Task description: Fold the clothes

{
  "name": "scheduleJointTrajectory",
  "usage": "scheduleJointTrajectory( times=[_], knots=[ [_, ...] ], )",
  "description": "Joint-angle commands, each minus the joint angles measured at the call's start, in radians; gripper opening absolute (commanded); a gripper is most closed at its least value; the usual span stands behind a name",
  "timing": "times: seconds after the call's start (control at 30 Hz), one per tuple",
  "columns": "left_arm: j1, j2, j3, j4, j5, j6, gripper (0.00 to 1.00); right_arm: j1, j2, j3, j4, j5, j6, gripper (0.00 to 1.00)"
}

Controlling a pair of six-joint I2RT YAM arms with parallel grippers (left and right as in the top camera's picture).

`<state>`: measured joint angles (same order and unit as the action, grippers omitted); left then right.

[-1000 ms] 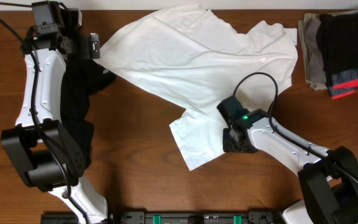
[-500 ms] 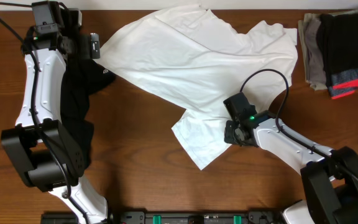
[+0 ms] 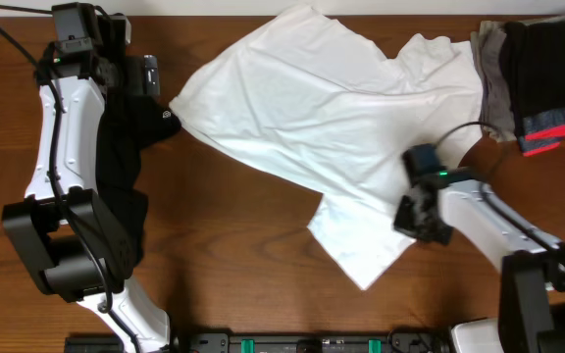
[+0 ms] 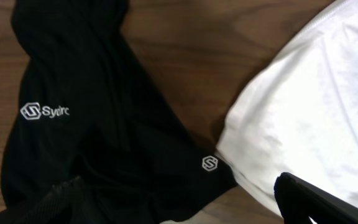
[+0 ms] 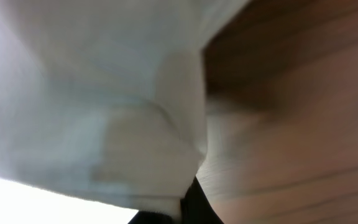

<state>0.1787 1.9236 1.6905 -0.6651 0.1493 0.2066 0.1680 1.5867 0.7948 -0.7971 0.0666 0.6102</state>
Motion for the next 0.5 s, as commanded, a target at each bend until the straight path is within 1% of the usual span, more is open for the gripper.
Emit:
scheduleJointTrajectory(
  times=[0.0,0.2,0.27,0.3,0.33,0.4,0.47],
  knots=[
    [-0.016,0.018,0.001,-0.021,-0.003,-0.005,0.98,-0.112,-0.037,0.004,0.003,0.005,-0.144,0.01],
    [-0.041,0.018,-0.006,-0.125,-0.004,-0.005,0.98,-0.287,-0.037,0.014,0.007,0.003,-0.239,0.01],
    [-0.045,0.018,-0.018,-0.151,-0.004,-0.005,0.98,-0.342,-0.037,0.017,0.021,-0.048,-0.287,0.01],
    [-0.046,0.018,-0.023,-0.164,-0.003,-0.006,0.98,-0.360,-0.037,0.018,0.031,-0.089,-0.318,0.04],
    [-0.046,0.018,-0.031,-0.180,-0.003,-0.013,0.98,-0.375,-0.037,0.018,0.044,-0.138,-0.348,0.10],
    [-0.046,0.018,-0.050,-0.211,-0.003,-0.046,0.98,-0.386,-0.037,0.018,0.066,-0.212,-0.393,0.36],
    [-0.046,0.018,-0.072,-0.255,-0.003,-0.070,0.98,-0.381,-0.037,0.018,0.080,-0.232,-0.399,0.56]
  ],
)
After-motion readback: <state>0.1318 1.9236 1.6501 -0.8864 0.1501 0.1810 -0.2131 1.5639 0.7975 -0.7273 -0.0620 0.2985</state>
